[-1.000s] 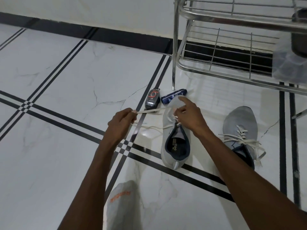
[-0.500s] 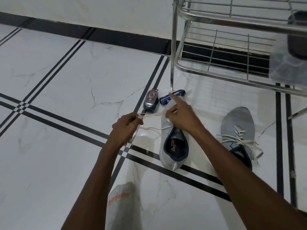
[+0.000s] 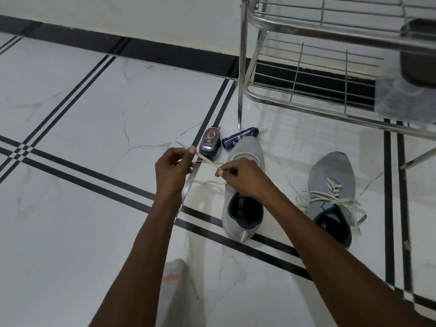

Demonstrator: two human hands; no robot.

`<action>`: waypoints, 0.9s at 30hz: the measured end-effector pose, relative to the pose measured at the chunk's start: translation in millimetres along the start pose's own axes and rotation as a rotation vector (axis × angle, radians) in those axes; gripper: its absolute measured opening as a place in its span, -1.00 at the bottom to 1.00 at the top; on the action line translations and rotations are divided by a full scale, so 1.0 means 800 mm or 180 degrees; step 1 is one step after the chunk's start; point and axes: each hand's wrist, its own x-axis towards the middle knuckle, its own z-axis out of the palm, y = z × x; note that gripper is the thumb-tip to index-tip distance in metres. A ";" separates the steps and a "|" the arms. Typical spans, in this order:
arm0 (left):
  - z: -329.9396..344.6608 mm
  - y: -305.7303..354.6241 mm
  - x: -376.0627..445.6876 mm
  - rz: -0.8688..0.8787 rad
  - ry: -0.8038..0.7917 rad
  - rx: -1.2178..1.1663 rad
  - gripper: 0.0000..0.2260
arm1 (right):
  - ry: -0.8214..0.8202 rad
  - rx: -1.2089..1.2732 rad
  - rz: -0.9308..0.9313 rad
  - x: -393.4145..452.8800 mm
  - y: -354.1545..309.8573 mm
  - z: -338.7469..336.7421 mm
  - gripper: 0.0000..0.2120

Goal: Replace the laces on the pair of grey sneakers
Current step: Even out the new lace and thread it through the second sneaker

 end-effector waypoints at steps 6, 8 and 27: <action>0.024 0.010 0.001 -0.0095 -0.0018 -0.1104 -0.77 | 0.0211 0.0296 0.0224 -0.009 0.016 -0.027 -0.71; 0.023 0.012 0.005 0.0274 0.0282 -0.0916 -0.82 | 0.0514 0.0336 0.0382 -0.015 0.027 -0.048 -0.76; 0.102 -0.048 -0.024 0.1010 -0.1178 0.2016 -0.95 | 0.0563 0.0706 0.1074 -0.044 0.071 -0.049 -0.86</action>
